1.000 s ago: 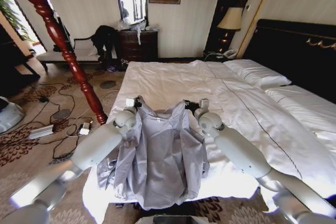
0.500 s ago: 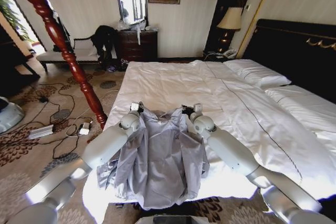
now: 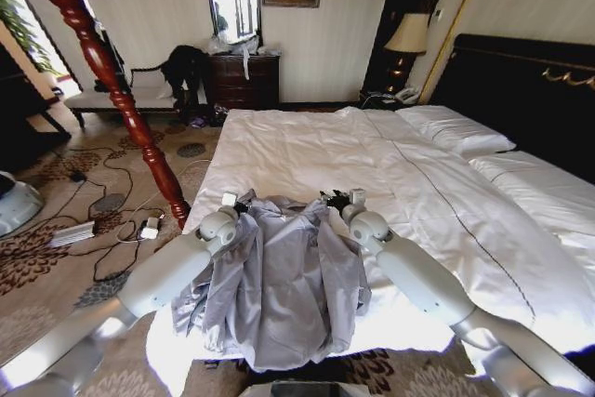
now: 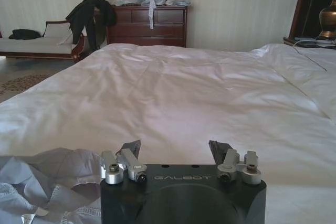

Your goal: Pick up the clothes from the bed and hang them on the clothes hanger.

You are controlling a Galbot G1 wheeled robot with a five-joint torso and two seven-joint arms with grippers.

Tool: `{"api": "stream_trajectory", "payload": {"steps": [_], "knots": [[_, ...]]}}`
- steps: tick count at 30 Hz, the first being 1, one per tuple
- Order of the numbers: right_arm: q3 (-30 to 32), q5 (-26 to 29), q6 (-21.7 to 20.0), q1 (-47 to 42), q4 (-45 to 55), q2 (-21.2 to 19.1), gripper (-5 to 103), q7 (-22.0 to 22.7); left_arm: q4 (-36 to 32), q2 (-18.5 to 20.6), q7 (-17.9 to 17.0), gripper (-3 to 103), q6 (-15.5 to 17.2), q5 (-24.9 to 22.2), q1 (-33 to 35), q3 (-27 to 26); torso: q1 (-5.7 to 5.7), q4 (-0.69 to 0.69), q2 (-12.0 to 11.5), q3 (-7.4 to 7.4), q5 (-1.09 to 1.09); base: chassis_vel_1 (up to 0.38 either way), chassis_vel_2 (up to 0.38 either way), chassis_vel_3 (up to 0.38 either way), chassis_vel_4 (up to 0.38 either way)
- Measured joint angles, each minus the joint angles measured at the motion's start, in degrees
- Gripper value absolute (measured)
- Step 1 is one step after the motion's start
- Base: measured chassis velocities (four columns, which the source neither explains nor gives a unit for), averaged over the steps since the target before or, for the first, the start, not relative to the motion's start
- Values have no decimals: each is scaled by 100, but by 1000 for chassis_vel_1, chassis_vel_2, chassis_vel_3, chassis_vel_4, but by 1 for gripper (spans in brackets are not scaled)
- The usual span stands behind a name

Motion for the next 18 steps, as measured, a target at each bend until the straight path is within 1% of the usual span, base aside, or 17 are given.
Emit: {"api": "stream_trajectory", "payload": {"steps": [1,2,3,5,6,7,8,10,11,12,13,14,16,17,18], "knots": [[32,-5,-2,-48,63,-44,75,1,-88,71,180,83,-114,-234,53,-55,0,0,0,0,0,0,0,0,0],[32,-5,-2,-48,63,-44,75,1,-88,71,180,83,-114,-234,53,-55,0,0,0,0,0,0,0,0,0],[71,-6,-5,-99,139,-87,81,3,-166,133,355,89,-219,-439,101,-98,0,-1,0,0,0,0,0,0,0],[134,-9,-10,-180,245,-146,92,10,-231,203,600,98,-316,-770,167,-143,0,-2,0,0,1,0,0,0,0],[169,-11,-12,-224,291,-169,92,14,-234,219,734,98,-381,-927,194,-159,0,-1,0,0,1,0,0,0,0],[169,-11,-12,-224,291,-169,92,14,-234,219,734,98,-381,-927,194,-159,0,-1,0,0,1,0,0,0,0],[210,-13,-16,-267,333,-190,97,20,-232,232,895,99,-461,-1127,222,-181,0,-1,0,0,0,0,0,0,0],[280,-17,-22,-349,408,-233,100,30,-225,232,1058,100,-564,-1453,263,-243,0,-1,0,0,1,0,0,0,0],[324,-20,-26,-396,451,-262,100,35,-229,231,1093,100,-614,-1620,288,-283,0,-2,0,0,1,0,0,0,0],[324,-20,-26,-396,451,-262,100,35,-229,231,1093,100,-614,-1620,288,-283,0,-2,0,0,1,0,0,0,0],[371,-23,-31,-450,494,-294,100,41,-251,237,1113,100,-642,-1816,313,-325,1,-1,0,0,1,0,0,0,0],[432,-29,-36,-513,538,-328,100,44,-258,261,1122,100,-646,-1872,326,-347,1,-2,0,0,0,0,0,0,0],[485,-31,-42,-561,570,-357,100,46,-254,303,1124,100,-583,-1780,326,-347,0,-3,0,0,0,0,0,0,0],[537,-34,-48,-610,601,-386,100,48,-226,374,1124,100,-424,-1467,315,-306,0,-3,0,0,1,0,0,0,0],[574,-37,-50,-644,626,-406,100,49,-165,425,1143,100,-304,-869,301,-248,0,-2,0,0,1,0,0,0,0]]}}
